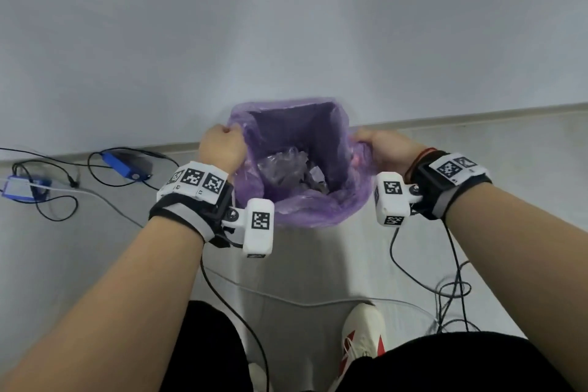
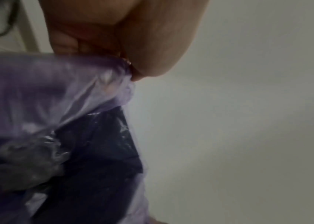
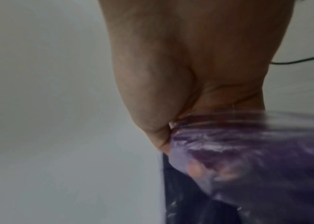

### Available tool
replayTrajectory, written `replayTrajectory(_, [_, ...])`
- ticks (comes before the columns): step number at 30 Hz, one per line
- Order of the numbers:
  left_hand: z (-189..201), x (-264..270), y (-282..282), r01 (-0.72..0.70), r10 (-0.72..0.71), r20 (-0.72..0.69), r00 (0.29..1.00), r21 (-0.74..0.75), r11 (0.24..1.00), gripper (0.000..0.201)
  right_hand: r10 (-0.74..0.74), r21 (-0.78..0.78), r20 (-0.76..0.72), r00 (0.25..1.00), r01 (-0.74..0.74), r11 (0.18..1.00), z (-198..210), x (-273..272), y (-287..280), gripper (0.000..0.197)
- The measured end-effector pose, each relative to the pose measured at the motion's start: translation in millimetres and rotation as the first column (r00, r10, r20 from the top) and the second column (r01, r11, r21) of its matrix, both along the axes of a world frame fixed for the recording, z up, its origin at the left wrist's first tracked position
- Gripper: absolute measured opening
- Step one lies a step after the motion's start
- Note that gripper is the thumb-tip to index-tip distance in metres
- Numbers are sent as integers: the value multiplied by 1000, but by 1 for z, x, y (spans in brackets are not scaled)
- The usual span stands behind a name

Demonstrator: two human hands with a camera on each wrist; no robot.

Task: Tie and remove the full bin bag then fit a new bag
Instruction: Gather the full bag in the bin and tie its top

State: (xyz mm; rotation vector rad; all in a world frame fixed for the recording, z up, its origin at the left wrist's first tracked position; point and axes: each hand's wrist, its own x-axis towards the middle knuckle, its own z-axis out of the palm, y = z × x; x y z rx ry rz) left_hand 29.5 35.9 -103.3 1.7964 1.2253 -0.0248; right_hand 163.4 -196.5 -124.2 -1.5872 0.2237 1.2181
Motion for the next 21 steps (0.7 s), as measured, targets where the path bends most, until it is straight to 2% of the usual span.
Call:
replayTrajectory(2, [9, 10, -6, 11, -1, 94, 996, -108, 994, 25, 0, 131, 2, 1000, 0, 991, 14, 2, 6, 28])
replayTrajectory(4, [18, 18, -12, -27, 104, 278, 955, -267, 963, 14, -70, 273, 116, 991, 36, 961, 29, 3, 12, 28])
replayTrajectory(6, [27, 23, -12, 4, 210, 438, 874, -438, 899, 26, -233, 409, 172, 957, 146, 901, 46, 2, 18, 6])
replayTrajectory(7, [30, 25, -11, 34, 260, 490, 832, -513, 858, 35, -313, 467, 152, 938, 211, 859, 54, 3, 19, 13])
replayTrajectory(9, [28, 25, 2, 55, 361, 529, 768, -616, 786, 48, -373, 544, 109, 921, 259, 798, 57, 10, 17, 46])
replayTrajectory(10, [23, 23, 9, 42, 362, 531, 766, -604, 796, 53, -363, 530, 138, 922, 241, 813, 55, 13, 16, 60])
replayTrajectory(11, [17, 20, 17, 19, 274, 529, 803, -483, 875, 55, -319, 478, 223, 921, 182, 859, 52, 15, 13, 69])
replayTrajectory(12, [9, 16, 26, 16, 110, 473, 874, -254, 967, 58, -235, 354, 379, 895, 94, 931, 43, 19, 10, 75])
replayTrajectory(13, [1, 11, 34, 64, -59, 346, 936, -3, 998, 62, -97, 162, 554, 827, 7, 987, 33, 24, 8, 79])
replayTrajectory(14, [-5, 6, 39, 135, -168, 172, 971, 186, 973, 68, 68, -47, 671, 738, -50, 998, 21, 29, 8, 83])
replayTrajectory(15, [-12, 4, 43, 181, -194, 19, 981, 273, 945, 75, 217, -228, 707, 673, -74, 971, 7, 33, 8, 89])
replayTrajectory(16, [-19, 3, 46, 199, -185, -79, 980, 275, 940, 80, 311, -351, 690, 653, -74, 933, -6, 37, 10, 93])
replayTrajectory(17, [-25, 4, 49, 212, -187, -123, 975, 242, 947, 79, 356, -419, 655, 667, -71, 905, -16, 39, 14, 94])
replayTrajectory(19, [-35, 8, 51, 281, -278, -44, 960, 109, 953, 65, 355, -447, 584, 730, -76, 891, -31, 43, 24, 85])
replayTrajectory(21, [-41, 15, 54, 329, -333, 93, 938, 54, 943, 39, 359, -454, 550, 754, -90, 886, -37, 45, 32, 61])
